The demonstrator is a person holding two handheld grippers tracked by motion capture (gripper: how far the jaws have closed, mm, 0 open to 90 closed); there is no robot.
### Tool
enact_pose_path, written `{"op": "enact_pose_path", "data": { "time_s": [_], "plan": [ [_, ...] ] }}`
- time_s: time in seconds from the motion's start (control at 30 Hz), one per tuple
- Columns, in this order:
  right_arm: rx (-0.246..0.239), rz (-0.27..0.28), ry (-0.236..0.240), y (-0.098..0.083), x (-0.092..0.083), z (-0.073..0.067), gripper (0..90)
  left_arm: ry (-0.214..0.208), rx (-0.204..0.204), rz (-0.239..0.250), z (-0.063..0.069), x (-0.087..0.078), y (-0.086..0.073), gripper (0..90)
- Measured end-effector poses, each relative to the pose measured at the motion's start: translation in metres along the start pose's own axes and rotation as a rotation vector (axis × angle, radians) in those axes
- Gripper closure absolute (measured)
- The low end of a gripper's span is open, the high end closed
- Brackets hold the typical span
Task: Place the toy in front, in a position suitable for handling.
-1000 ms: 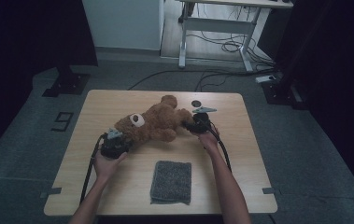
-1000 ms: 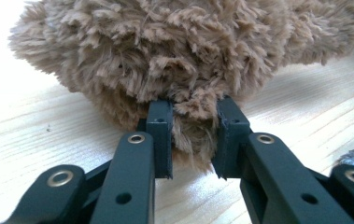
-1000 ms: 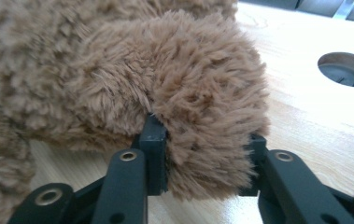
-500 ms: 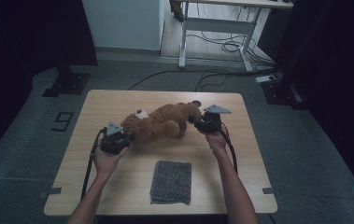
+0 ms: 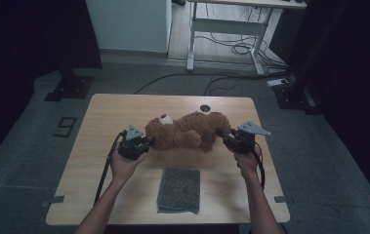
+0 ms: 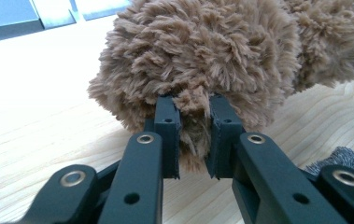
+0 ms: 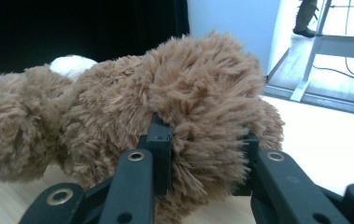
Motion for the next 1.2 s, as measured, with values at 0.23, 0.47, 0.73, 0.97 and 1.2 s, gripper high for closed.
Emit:
{"op": "enact_pose_path", "data": {
  "time_s": [0.23,0.47,0.73,0.97,1.2],
  "plan": [
    [0.027,-0.056,-0.014,-0.041,-0.01,-0.001,69.1,-0.007,0.003,-0.061,0.001,0.012,-0.022,76.4],
    [0.09,-0.055,0.018,-0.07,-0.008,-0.006,68.5,-0.018,-0.007,-0.072,-0.002,0.008,-0.037,75.5],
    [0.1,-0.065,0.018,-0.077,-0.011,-0.006,67.0,-0.042,-0.018,-0.072,-0.002,-0.002,-0.04,59.8],
    [0.109,-0.074,0.027,-0.081,-0.016,-0.008,65.0,-0.085,-0.073,-0.046,0.0,-0.031,-0.051,40.9],
    [0.126,-0.077,0.03,-0.084,-0.017,-0.007,64.2,-0.142,-0.07,-0.07,0.013,-0.037,-0.064,37.6]
  ]
}}
Point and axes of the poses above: each handheld gripper's, and its own axes: x roughly forward along the jaws, y roughly out of its top, z roughly to its right, the point moved 7 cm from there along x, roughly forward along the jaws, and after that the axes turned 3 degrees about z, right-handed, at the moved point
